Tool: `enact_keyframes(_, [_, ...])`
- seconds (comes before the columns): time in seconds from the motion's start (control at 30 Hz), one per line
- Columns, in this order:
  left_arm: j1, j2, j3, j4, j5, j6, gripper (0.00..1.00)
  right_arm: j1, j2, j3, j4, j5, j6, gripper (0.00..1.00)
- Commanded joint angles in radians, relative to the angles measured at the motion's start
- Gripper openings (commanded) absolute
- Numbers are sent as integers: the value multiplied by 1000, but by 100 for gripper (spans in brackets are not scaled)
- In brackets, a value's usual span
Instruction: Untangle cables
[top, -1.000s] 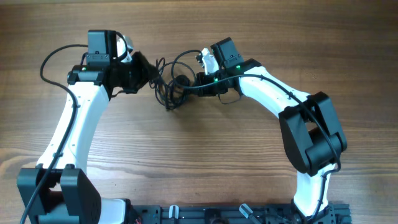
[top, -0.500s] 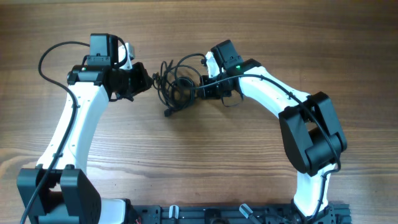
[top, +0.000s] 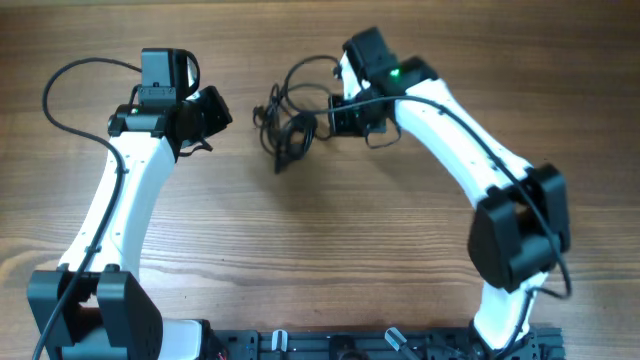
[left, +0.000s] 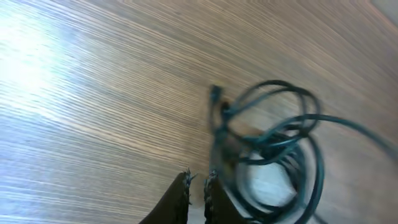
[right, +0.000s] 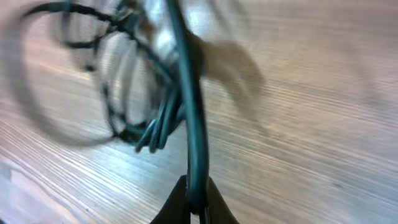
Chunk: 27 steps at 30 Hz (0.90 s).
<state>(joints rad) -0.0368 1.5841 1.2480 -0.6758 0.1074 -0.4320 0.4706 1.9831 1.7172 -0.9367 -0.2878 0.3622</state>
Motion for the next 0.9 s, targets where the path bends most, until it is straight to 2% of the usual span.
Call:
enact_keyframes(0.0, [6,59,-6,8,-76,-20,4,2,-90,108,-84,161,-48,4])
enact_keyframes(0.17, [6,150,-6,28,-66,-16,4,3,-140,134,-116,288,-122,4])
enact_keyframes(0.23, [7,157,-6,39,-22,25,4,3,-154,134,-113,284,-175,4])
enact_keyframes(0.27, [7,157,-6,48,29,68,4,3,-158,134,-108,233,-229,4])
enact_keyframes(0.3, [7,156,-6,58,98,115,4,3,-164,134,-94,87,-329,4])
enact_keyframes(0.37, [8,155,-6,75,247,205,4,3,-166,134,-56,-119,-403,4])
enact_keyframes(0.4, [7,155,-6,79,354,270,4,3,-165,134,-14,-217,-374,4])
enact_keyframes(0.43, [7,155,-6,79,441,322,4,3,-160,134,14,-221,-301,4])
enact_keyframes(0.5, [7,155,-6,73,640,451,4,3,-156,134,33,-88,-139,4])
enact_keyframes(0.6, [7,148,-6,19,853,652,7,3,-140,133,18,53,-11,4])
enact_keyframes(0.73, [7,122,-6,-48,872,785,14,3,-109,133,2,31,33,4])
enact_keyframes(0.87, [6,96,-6,-86,872,873,17,3,-81,129,9,-4,100,4])
